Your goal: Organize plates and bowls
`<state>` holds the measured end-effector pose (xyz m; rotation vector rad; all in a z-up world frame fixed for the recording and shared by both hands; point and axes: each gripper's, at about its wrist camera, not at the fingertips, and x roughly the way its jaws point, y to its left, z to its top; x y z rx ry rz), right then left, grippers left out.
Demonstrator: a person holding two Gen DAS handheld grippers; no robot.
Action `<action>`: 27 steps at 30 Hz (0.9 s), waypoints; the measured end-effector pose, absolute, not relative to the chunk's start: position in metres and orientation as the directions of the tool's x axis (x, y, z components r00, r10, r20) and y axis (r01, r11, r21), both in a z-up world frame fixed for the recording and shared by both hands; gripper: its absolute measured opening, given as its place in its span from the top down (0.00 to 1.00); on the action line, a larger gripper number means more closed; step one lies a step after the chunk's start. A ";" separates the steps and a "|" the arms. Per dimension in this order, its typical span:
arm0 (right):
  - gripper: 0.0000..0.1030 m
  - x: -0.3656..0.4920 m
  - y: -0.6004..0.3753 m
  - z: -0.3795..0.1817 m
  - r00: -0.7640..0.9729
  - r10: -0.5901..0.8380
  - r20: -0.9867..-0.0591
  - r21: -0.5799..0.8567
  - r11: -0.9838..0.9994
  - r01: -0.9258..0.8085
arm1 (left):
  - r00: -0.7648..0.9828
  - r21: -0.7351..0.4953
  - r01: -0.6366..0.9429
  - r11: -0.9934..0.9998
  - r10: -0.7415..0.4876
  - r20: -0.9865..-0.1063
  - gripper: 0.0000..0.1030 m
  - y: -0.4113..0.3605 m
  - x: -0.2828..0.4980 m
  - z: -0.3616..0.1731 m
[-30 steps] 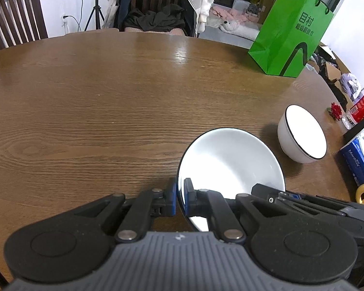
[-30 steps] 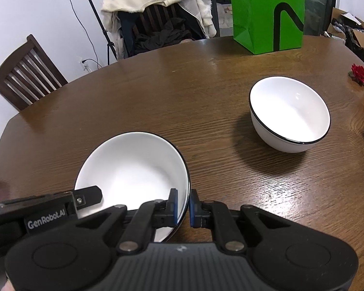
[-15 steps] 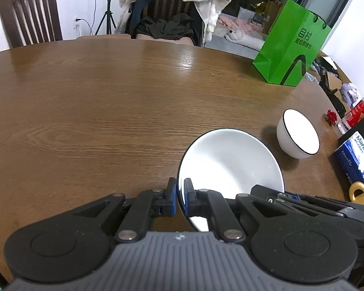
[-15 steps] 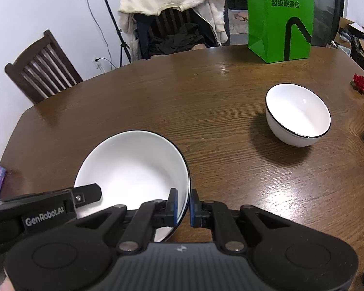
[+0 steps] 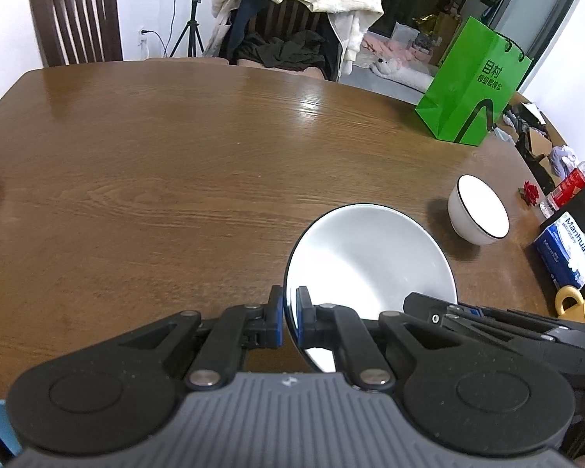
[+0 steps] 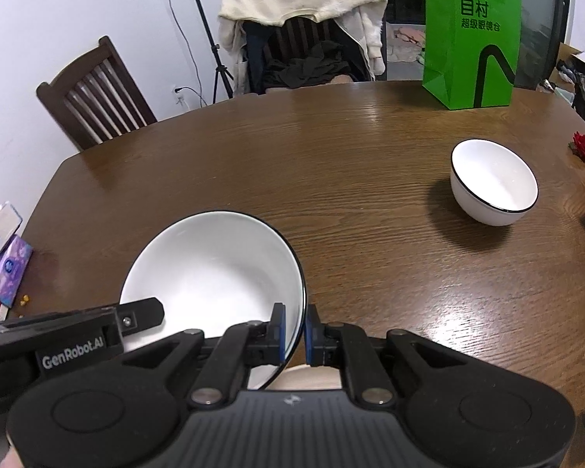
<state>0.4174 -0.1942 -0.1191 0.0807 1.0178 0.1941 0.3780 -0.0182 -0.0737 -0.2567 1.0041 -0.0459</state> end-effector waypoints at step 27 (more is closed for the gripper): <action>0.91 0.344 -0.145 -0.095 0.510 0.226 -0.830 0.137 0.969 -0.207 | 0.570 -0.233 -0.119 0.965 -0.126 -0.812 0.93 0.026 0.303 -0.054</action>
